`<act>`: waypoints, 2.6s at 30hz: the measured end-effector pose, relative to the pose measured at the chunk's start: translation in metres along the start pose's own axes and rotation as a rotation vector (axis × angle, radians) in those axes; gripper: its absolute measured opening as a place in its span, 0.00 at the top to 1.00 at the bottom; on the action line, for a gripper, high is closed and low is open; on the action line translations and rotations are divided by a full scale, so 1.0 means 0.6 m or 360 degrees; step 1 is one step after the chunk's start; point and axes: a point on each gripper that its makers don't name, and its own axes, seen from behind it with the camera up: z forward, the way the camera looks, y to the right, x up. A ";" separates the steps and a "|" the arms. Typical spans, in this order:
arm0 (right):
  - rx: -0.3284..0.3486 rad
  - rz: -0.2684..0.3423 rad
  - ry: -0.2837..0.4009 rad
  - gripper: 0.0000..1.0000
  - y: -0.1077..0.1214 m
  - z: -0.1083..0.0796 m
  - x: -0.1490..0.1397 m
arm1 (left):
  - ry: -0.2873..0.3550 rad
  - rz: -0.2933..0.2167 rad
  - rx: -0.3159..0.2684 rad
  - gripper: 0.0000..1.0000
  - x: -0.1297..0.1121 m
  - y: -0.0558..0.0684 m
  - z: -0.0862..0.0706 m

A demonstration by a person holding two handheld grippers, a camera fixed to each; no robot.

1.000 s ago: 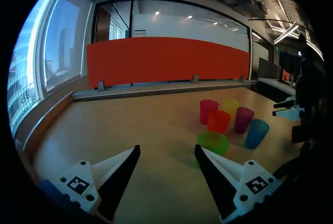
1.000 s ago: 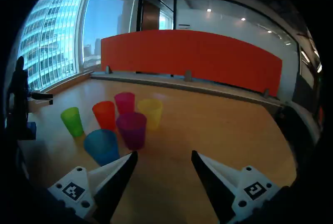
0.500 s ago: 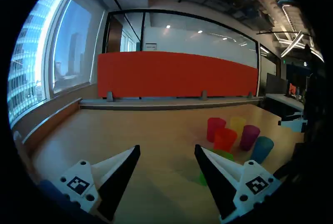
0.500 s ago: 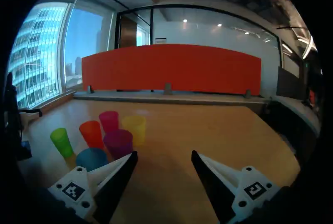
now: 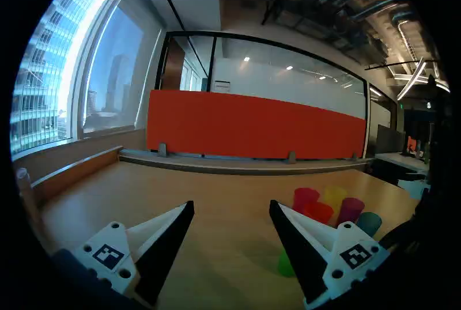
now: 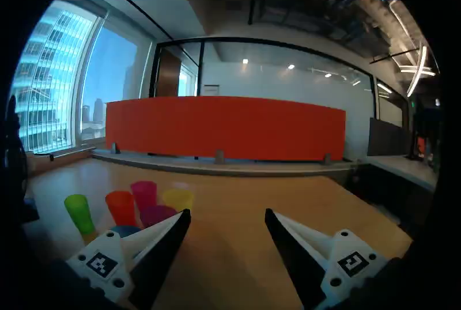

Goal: Pour water

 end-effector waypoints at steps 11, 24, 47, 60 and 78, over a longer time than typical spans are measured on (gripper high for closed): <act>-0.0042 -0.0019 0.0127 0.00 0.001 -0.006 0.031 | 0.0150 0.0132 0.0107 0.03 0.032 -0.014 -0.011; -0.0074 0.0016 0.0121 0.00 0.020 -0.012 0.038 | 0.0209 0.0195 0.0197 0.03 0.032 -0.024 -0.025; -0.0077 0.0046 0.0090 0.00 0.025 -0.023 0.043 | 0.0159 0.0192 0.0189 0.03 -0.032 -0.052 -0.026; -0.0075 0.0028 0.0086 0.00 0.024 -0.019 0.046 | 0.0150 0.0156 0.0197 0.03 -0.045 -0.061 -0.023; -0.0075 0.0029 0.0095 0.00 0.015 -0.020 0.055 | 0.0125 0.0151 0.0171 0.03 -0.053 -0.059 -0.017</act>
